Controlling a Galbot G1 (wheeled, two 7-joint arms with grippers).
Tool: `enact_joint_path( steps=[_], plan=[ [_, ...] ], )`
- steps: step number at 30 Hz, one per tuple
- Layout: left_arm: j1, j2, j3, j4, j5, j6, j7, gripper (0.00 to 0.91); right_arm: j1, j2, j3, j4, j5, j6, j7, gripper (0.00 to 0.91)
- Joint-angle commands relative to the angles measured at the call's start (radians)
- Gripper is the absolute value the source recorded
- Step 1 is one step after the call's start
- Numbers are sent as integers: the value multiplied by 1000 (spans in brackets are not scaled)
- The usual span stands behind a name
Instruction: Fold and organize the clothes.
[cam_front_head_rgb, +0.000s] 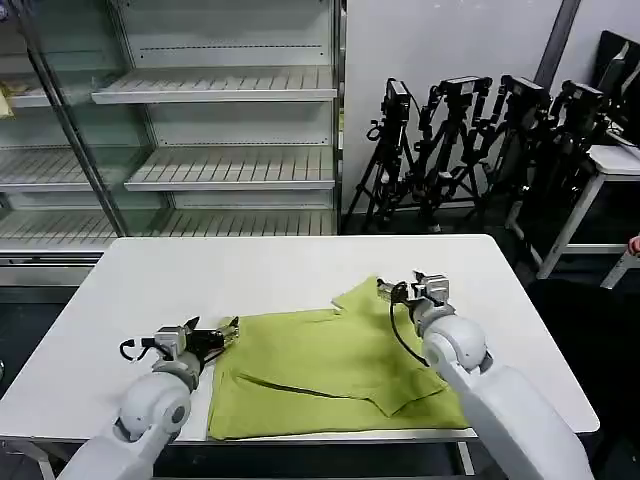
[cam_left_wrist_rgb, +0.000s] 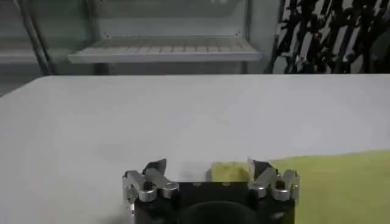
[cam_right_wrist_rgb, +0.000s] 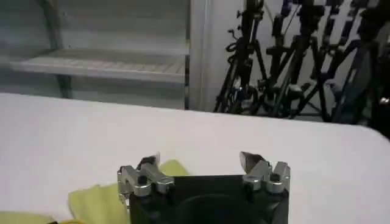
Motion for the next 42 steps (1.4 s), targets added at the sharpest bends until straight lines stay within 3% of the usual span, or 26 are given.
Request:
enact_joint_path(
  steps=[1, 4, 5, 7, 9, 10, 11, 13, 14, 15, 34, 42],
  plan=[
    [-98, -13, 67, 129, 3, 3, -11, 907, 90, 31, -76, -147, 34, 0, 1, 907],
    [-105, -16, 69, 138, -5, 3, -11, 907, 117, 45, -97, -187, 37, 0, -9, 907],
    [-105, -17, 70, 138, -10, 3, -11, 816, 128, 57, -101, -201, 40, 0, -8, 907],
    [-102, -17, 72, 136, -12, 3, -11, 262, 143, 71, -111, -229, 50, 0, -12, 907],
    [-97, -17, 72, 132, -13, 3, -9, 60, 151, 80, -117, -241, 53, 0, -12, 907],
    [-92, -16, 72, 130, -13, 3, -6, 40, 154, 84, -121, -249, 60, 0, -15, 907],
    [-87, -15, 72, 126, -15, 3, -4, 40, 157, 86, -124, -256, 65, 0, -14, 786],
    [-76, -12, 69, 116, -24, 2, -4, 40, 158, 91, -125, -264, 81, 0, -12, 222],
    [-70, -9, 68, 105, -29, 3, -4, 40, 159, 94, -125, -268, 95, 0, -10, 141],
    [-62, -6, 66, 95, -33, 2, -3, 40, 159, 96, -125, -271, 103, 0, -5, 0],
    [40, 24, 36, -28, -62, 1, 22, 40, 142, 100, -107, -271, 137, 2, 8, 0],
    [34, 37, -14, -54, -84, -29, 22, 40, 127, 108, -67, -211, 83, 35, 5, 0]
  ],
)
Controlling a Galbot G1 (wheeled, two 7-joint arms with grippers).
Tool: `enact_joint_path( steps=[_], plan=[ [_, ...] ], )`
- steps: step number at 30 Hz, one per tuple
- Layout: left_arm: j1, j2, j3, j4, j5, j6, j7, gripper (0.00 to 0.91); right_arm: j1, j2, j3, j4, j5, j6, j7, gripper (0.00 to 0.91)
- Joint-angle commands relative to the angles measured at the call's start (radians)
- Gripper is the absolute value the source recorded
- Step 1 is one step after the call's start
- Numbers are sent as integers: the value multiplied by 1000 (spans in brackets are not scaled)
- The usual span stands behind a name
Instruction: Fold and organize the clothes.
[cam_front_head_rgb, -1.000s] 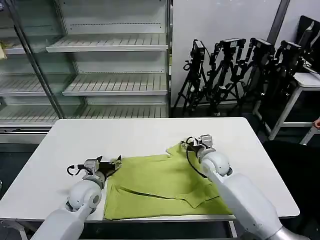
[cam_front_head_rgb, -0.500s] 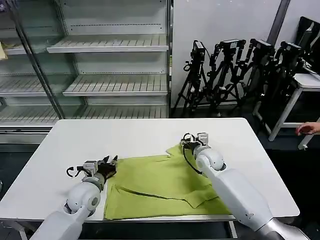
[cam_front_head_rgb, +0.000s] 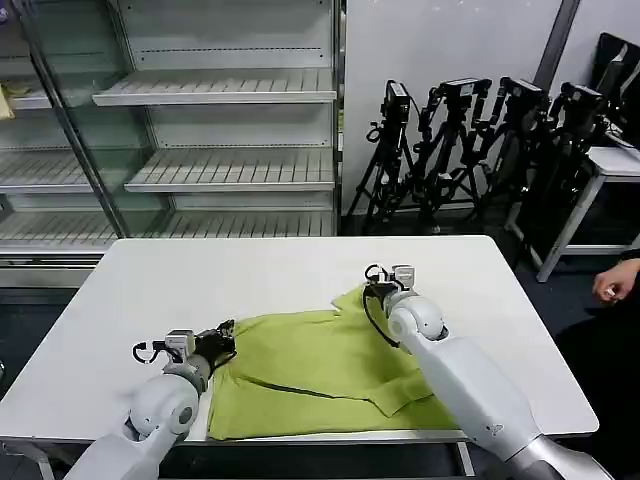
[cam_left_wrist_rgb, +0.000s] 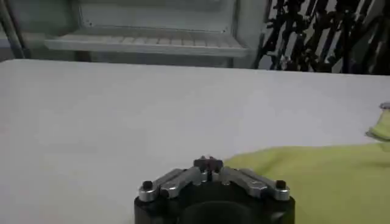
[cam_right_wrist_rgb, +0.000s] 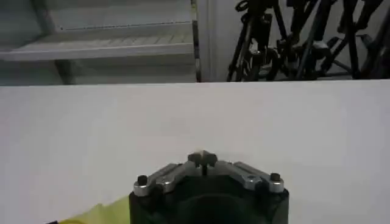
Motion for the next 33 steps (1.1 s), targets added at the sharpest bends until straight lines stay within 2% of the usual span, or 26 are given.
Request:
enact_joint_path(
  steps=[1, 5, 18, 33],
  plan=[
    [8, 9, -35, -32, -7, -19, -2, 40, 2, 2, 18, 32, -26, 23, 1, 0],
    [3, 25, -64, -59, -23, -27, 1, 40, -9, -14, 39, 75, -45, 46, -9, 0],
    [33, 37, -100, -133, -43, -37, 4, 40, -127, -71, 124, 277, -71, 55, -8, 0],
    [140, 71, -174, -266, -21, -36, 33, 40, -379, -209, 295, 656, -91, 42, -30, 0]
  ],
)
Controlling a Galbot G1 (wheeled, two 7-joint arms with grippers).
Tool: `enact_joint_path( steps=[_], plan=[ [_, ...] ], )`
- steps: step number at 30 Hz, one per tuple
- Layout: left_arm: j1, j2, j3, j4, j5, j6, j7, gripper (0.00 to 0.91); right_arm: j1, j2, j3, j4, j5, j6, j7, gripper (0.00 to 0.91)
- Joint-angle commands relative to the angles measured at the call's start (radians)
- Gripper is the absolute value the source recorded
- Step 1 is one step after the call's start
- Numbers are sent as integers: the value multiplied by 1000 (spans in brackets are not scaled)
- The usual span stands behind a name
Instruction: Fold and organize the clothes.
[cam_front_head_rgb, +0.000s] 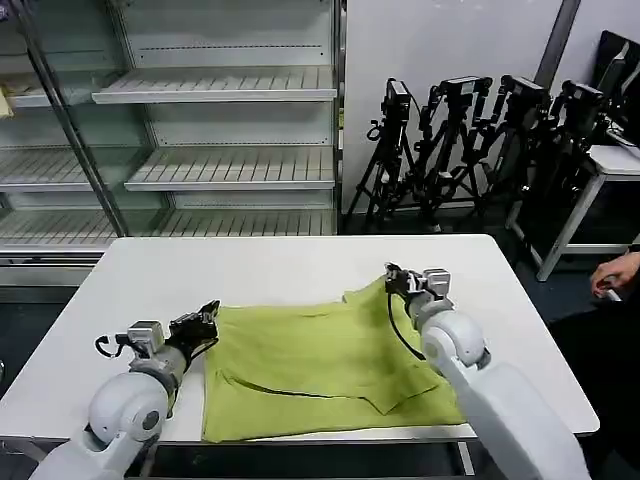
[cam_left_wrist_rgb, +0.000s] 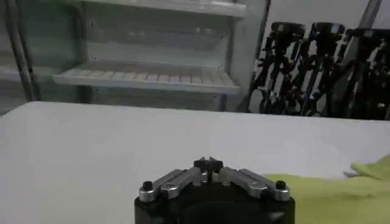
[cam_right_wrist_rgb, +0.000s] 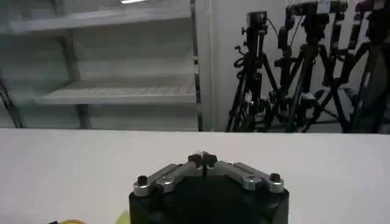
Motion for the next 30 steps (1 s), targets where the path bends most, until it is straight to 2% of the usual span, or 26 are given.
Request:
enact_joint_path(
  steps=[1, 11, 23, 30],
  plan=[
    [51, 9, -28, -75, 19, -2, 12, 40, -144, -61, 92, 210, -7, 1, -3, 0],
    [179, 32, -57, -121, 166, -40, 64, 40, -390, -127, 205, 361, -34, 7, -43, 0],
    [397, 13, -90, -185, 410, -105, 124, 30, -634, -76, 322, 445, -122, 29, -95, 0],
    [468, -17, -90, -209, 470, -125, 137, 40, -702, -54, 359, 445, -124, 31, -100, 0]
  ],
)
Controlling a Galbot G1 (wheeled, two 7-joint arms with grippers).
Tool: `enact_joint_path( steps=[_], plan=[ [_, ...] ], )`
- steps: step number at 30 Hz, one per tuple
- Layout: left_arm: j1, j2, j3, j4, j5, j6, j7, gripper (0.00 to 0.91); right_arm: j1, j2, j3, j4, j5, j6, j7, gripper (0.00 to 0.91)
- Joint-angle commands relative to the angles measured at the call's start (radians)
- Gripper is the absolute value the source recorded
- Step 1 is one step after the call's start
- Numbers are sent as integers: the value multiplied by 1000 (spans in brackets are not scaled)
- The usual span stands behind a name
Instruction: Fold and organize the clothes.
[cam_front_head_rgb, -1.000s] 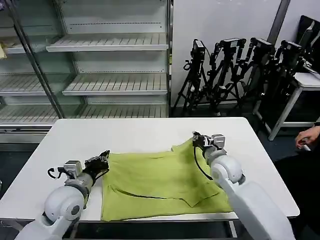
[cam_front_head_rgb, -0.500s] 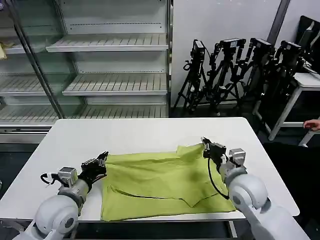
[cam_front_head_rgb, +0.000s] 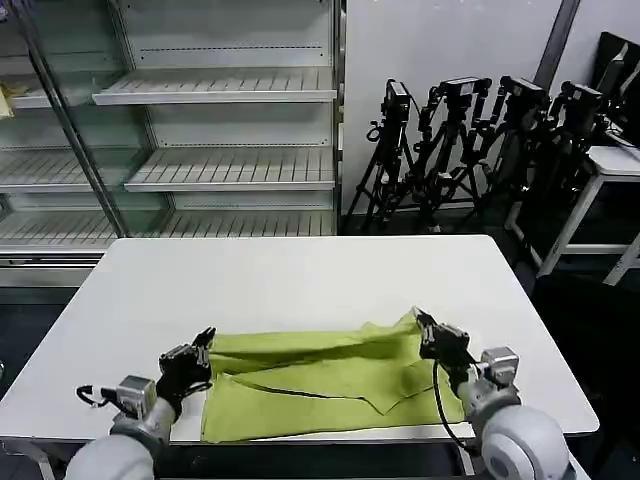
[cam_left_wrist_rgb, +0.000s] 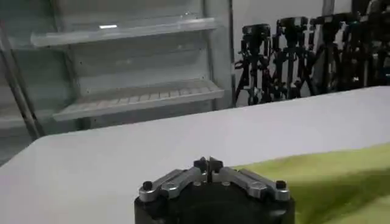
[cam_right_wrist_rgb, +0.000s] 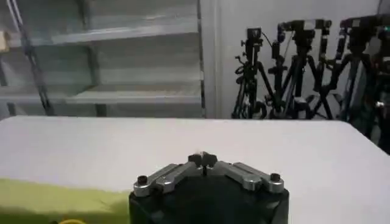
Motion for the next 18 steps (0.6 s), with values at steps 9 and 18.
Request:
enact_joint_path(
  steps=[9, 18],
  plan=[
    [157, -20, -19, -22, 156, -34, 30, 30, -180, 38, 36, 17, -59, 14, -17, 0],
    [166, -37, -7, -15, 198, -24, 44, 907, -173, 61, 26, -17, -71, -13, -9, 907]
  ],
)
